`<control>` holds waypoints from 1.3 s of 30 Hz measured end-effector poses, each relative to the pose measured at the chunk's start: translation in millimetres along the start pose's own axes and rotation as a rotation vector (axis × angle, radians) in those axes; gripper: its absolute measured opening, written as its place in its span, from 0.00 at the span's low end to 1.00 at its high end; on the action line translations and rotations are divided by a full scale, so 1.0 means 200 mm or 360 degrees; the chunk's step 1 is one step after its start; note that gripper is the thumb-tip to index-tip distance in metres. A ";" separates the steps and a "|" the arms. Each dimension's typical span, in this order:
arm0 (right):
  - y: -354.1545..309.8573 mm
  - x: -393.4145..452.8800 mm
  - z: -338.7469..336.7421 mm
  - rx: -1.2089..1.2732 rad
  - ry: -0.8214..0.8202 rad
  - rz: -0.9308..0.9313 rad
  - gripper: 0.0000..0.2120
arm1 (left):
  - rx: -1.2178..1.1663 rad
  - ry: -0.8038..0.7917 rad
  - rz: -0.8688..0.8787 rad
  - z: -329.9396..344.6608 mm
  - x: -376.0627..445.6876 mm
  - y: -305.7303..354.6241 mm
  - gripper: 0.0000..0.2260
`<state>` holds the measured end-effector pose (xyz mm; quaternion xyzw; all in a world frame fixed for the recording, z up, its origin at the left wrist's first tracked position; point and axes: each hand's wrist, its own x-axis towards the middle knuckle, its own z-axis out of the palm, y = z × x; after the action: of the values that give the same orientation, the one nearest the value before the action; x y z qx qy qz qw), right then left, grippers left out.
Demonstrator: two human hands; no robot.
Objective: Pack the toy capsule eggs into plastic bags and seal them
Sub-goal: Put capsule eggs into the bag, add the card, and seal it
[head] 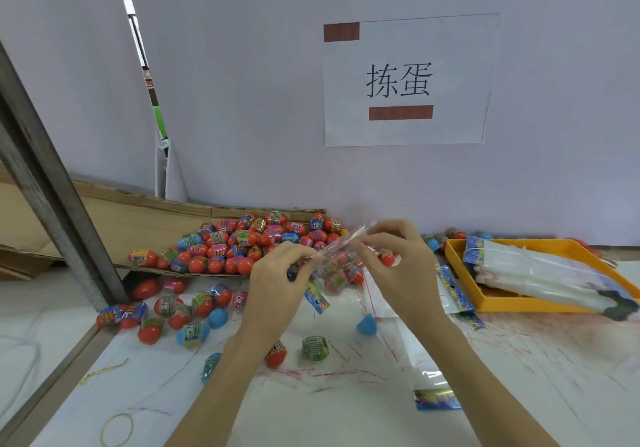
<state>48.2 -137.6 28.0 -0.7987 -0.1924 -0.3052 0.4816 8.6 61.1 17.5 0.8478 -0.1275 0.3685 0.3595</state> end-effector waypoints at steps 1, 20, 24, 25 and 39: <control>-0.01 0.00 0.00 0.0144 -0.0063 0.0034 0.02 | -0.0015 0.0002 -0.0004 0.00 0.00 0.00 0.03; -0.03 0.00 -0.02 0.1382 -0.0689 0.0815 0.14 | -0.0944 -0.0172 -0.0844 -0.02 0.03 -0.06 0.16; -0.04 0.01 -0.03 0.1457 -0.0944 0.0882 0.15 | -0.0929 -0.0178 -0.0723 -0.02 0.02 -0.06 0.08; -0.04 0.01 -0.03 0.1446 -0.0983 0.0891 0.16 | -0.0916 -0.0170 -0.0707 -0.02 0.02 -0.06 0.08; -0.03 0.02 -0.05 0.1140 -0.0892 0.0798 0.14 | -0.0451 -0.0346 -0.0452 0.00 0.01 -0.08 0.34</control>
<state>44.4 -143.9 38.6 -0.6563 -0.2092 0.1301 0.7131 18.0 73.0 10.3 0.8329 -0.0954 0.1993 0.5073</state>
